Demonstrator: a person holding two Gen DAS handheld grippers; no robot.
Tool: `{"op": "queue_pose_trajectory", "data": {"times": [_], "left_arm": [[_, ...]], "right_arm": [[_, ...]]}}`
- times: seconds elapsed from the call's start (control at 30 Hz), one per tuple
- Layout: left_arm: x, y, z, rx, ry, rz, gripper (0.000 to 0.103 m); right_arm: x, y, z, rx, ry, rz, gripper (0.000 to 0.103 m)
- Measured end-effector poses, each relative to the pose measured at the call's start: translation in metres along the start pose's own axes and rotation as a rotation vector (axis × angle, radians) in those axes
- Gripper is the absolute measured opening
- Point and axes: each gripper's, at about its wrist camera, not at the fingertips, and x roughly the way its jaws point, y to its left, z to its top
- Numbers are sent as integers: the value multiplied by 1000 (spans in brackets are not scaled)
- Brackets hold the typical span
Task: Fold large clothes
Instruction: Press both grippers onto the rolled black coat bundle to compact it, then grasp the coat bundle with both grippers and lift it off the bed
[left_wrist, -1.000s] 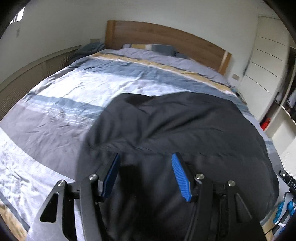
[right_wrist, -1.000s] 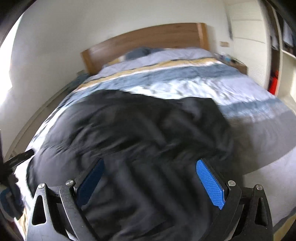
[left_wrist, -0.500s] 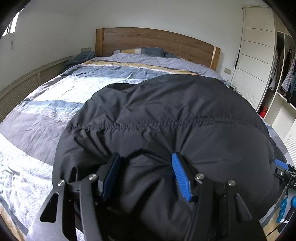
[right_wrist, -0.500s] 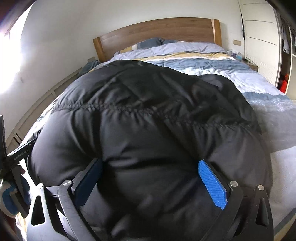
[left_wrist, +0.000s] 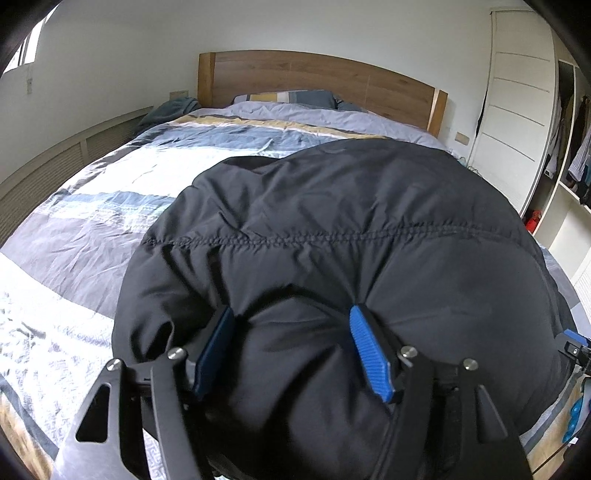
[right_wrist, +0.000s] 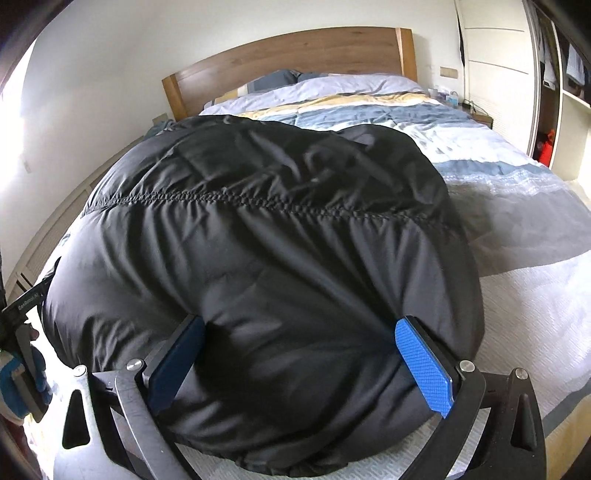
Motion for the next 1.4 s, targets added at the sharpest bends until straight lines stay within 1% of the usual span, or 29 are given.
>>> {"op": "queue_pose_trajectory", "data": {"times": [0.37, 0.73, 1.03, 1.1, 1.17, 1.23, 1.33, 1.4], "left_arm": [[-4, -3, -3, 5, 16, 32, 64], [-11, -14, -3, 49, 53, 109, 64], [-20, -16, -3, 73, 68, 122, 64], [-24, -11, -1, 63, 68, 101, 64], [-30, 1, 1, 31, 61, 68, 64], [-37, 18, 5, 3, 49, 50, 64], [-43, 46, 17, -28, 32, 45, 64], [-41, 65, 25, -57, 46, 31, 64]], "right_arm": [[-4, -8, -6, 8, 11, -5, 101], [-10, -12, -12, 16, 37, -6, 101], [-21, -21, -18, 29, 64, -27, 101], [-24, -26, -18, 39, 68, -44, 102], [-30, -35, -18, 62, 66, -52, 102], [-38, -46, -13, 77, 59, -60, 102], [-46, -63, -2, 97, 51, -70, 103], [-49, -74, 10, 116, 40, -65, 103]]}}
